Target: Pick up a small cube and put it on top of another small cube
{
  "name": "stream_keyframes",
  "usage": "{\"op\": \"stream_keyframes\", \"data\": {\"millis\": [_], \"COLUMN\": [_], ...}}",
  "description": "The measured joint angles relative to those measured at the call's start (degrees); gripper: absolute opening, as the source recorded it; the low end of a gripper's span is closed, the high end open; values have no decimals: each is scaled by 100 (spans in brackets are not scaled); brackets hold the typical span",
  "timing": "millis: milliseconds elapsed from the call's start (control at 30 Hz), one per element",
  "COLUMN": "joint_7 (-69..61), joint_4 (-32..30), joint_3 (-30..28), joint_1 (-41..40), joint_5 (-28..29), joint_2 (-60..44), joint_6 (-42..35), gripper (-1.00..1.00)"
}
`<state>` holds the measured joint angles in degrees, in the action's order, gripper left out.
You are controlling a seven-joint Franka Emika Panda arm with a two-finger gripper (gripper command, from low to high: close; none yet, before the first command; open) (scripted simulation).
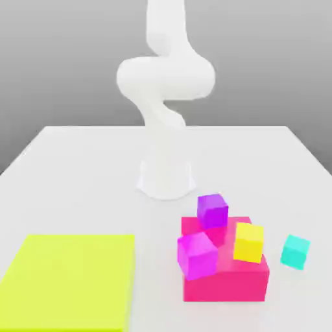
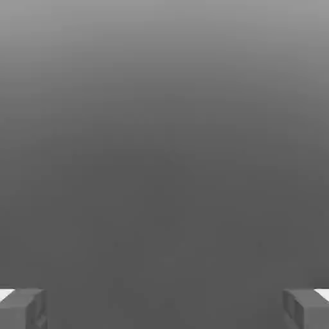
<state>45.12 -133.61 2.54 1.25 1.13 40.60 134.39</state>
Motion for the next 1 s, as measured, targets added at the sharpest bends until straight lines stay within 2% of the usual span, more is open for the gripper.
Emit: {"op": "stream_keyframes", "data": {"millis": [433, 767, 867, 1000], "joint_7": [-339, -732, -493, 17], "joint_4": [-955, -1687, -1660, -1490], "joint_3": [1250, 1926, 1708, 1015], "joint_1": [741, 1643, 1894, 2454], "joint_5": [638, 935, 1322, 2003], "joint_2": [-2739, -4788, -5367, -6123], "joint_6": [1364, 2413, 2802, 3360], "gripper": [0, 0, 0, 0]}}
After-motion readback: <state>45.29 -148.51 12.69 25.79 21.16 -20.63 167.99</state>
